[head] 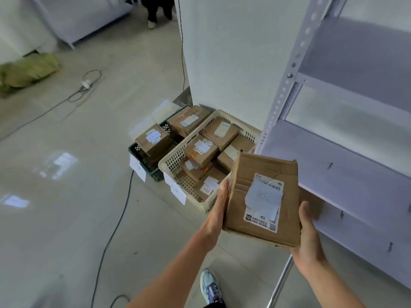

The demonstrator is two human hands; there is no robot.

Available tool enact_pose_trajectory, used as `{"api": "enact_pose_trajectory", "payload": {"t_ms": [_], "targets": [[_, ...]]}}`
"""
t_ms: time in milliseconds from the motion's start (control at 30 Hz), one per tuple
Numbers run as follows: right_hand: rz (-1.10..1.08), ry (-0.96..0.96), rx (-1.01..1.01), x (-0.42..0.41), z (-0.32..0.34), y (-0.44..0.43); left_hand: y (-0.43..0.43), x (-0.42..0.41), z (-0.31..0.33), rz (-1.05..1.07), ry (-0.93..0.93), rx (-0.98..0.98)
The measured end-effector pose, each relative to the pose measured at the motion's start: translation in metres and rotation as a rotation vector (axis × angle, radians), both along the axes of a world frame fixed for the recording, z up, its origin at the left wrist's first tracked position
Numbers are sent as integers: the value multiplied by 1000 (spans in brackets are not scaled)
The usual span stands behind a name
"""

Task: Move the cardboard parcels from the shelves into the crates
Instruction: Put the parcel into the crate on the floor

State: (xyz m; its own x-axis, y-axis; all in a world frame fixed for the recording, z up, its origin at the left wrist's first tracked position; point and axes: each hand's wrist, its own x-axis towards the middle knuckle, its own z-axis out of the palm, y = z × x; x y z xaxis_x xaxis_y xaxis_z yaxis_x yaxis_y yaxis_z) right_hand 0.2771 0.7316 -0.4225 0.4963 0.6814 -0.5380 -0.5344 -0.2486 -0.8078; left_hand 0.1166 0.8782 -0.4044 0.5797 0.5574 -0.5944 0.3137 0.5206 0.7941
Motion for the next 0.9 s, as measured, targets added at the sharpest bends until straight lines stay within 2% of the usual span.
{"api": "enact_pose_trajectory", "payload": {"t_ms": [167,467,700,900], "targets": [[-52,22,-45,-29,-11,65,63,-24,-10,18,42,14],[-7,62,-146,-36,-80,181,185,-27,-59,-11,154,-43],[-34,127,-243,-19,-142,267,287,0,-110,-86,272,-90],[-118,177,-369,-20,-199,307,343,21,-172,-128,318,-123]]}}
